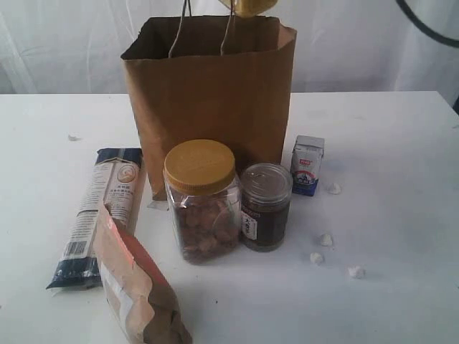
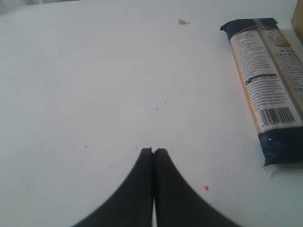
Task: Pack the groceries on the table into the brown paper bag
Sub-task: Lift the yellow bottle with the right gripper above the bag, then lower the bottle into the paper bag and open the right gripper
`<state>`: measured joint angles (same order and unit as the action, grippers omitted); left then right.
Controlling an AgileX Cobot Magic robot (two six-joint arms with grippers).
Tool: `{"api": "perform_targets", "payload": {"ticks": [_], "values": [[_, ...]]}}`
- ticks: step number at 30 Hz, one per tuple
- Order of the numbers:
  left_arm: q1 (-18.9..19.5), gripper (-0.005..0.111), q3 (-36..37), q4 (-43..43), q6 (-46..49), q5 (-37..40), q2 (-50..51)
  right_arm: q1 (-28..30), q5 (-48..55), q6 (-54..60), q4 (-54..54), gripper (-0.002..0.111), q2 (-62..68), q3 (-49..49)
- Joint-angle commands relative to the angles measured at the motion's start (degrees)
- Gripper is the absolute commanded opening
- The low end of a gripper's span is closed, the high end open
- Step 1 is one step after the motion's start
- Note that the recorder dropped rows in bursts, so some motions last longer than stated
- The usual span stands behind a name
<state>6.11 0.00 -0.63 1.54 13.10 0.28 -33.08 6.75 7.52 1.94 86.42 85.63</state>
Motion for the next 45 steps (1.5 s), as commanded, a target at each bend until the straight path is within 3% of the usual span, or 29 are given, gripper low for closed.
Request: {"api": "perform_targets", "payload": {"ticks": [1, 15, 21, 30, 36, 45], "values": [[-0.19, 0.000, 0.00, -0.30, -0.04, 0.17, -0.28, -0.49, -13.16, 1.48, 0.27, 0.023, -1.67, -3.01], [-0.19, 0.000, 0.00, -0.30, -0.04, 0.17, -0.28, -0.49, -28.15, 8.54, -1.06, 0.023, -1.34, -11.21], [-0.19, 0.000, 0.00, -0.30, -0.04, 0.17, -0.28, -0.49, -31.60, 15.21, -12.32, 0.023, 1.42, -11.62], [-0.19, 0.000, 0.00, -0.30, -0.04, 0.17, -0.28, -0.49, -45.51, 15.37, -25.49, 0.023, 4.76, -15.04], [-0.19, 0.000, 0.00, -0.30, -0.04, 0.17, -0.28, -0.49, -53.94, 15.26, -27.83, 0.023, 9.15, -15.15], [-0.19, 0.000, 0.00, -0.30, -0.04, 0.17, -0.28, -0.49, -53.42, 16.02, -29.26, 0.023, 14.31, -15.15]]}}
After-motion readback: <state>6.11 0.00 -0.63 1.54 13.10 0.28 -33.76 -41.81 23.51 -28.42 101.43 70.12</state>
